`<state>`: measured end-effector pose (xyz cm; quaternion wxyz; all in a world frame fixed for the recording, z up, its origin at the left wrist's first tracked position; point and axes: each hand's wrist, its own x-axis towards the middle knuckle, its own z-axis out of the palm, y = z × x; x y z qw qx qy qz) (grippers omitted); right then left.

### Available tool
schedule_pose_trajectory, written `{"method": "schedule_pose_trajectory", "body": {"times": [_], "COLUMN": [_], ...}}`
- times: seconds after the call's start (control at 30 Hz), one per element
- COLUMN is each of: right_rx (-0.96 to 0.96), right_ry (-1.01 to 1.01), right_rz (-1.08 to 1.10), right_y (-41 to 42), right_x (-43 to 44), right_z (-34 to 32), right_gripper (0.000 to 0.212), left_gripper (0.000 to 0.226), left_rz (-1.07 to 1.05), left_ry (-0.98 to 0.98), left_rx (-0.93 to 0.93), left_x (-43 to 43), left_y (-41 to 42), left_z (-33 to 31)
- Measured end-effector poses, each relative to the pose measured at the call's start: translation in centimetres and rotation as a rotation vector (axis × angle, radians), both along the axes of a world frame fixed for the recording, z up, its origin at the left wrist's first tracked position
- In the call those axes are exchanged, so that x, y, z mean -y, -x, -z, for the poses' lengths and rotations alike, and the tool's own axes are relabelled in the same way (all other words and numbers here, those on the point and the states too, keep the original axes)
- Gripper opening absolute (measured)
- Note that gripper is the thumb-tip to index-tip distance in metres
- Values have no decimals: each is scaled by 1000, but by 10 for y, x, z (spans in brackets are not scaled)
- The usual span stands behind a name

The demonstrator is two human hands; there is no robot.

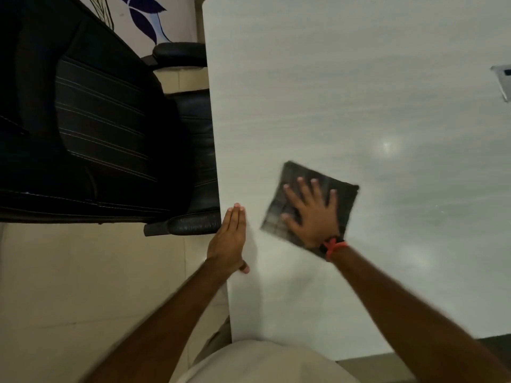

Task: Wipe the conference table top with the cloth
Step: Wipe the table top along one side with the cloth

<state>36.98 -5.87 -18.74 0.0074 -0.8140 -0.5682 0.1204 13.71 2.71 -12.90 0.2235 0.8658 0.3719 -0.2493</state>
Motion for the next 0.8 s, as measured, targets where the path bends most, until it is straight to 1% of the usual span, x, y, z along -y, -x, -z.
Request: {"method": "schedule_pose_trajectory", "body": {"times": [0.07,0.13,0.17,0.2,0.23,0.27,0.3,0.33,0.4,0.47,0.5,0.53,0.57,0.63,0.67,0.7,0.73,0.8], "right_rx": [14,-14,-18,-17,-17,-17,-18,-18,-25,-37,-37,-28,-15,-17,-24,-26,-16,-31], "right_ry": [16,32,32,24,11,-4,-9,-3,31,11,-6,-23,-23,-5,-7,-5,-15,-15], "right_rz": [250,477,520,508,444,319,145,-48,-364,-517,-535,-502,-404,-119,-18,10,-41,-307], "right_y": [-48,-73,-67,-49,-25,3,32,57,79,60,45,30,15,3,11,27,48,97], "right_x": [12,10,4,-3,-6,-4,1,10,23,14,0,-18,-41,-86,-101,-108,-105,-76], "right_z": [-1,-4,-4,-5,-5,-4,0,1,1,-3,-3,-2,1,2,2,1,1,0], "right_gripper": [79,83,84,83,81,79,78,77,76,75,75,75,75,76,77,78,78,77], "left_gripper": [143,126,114,104,100,103,109,111,97,78,68,62,60,64,65,66,65,64], "left_rz": [-42,-108,-138,-143,-126,-95,-71,-55,-39,-15,3,14,16,-36,-71,-103,-133,-189], "left_ry": [22,58,79,79,26,-47,-63,-72,-71,-61,-117,-166,-177,-115,-80,-56,-38,-43], "left_rx": [-10,26,48,69,107,143,146,164,248,322,348,343,322,280,263,258,257,256], "left_x": [6,18,27,38,50,63,76,90,119,147,159,169,178,189,192,195,198,204], "left_y": [3,10,17,26,35,45,55,64,80,95,101,103,104,101,98,97,98,103], "left_z": [-2,-1,0,1,2,4,6,11,16,17,21,23,25,22,19,18,17,17]}}
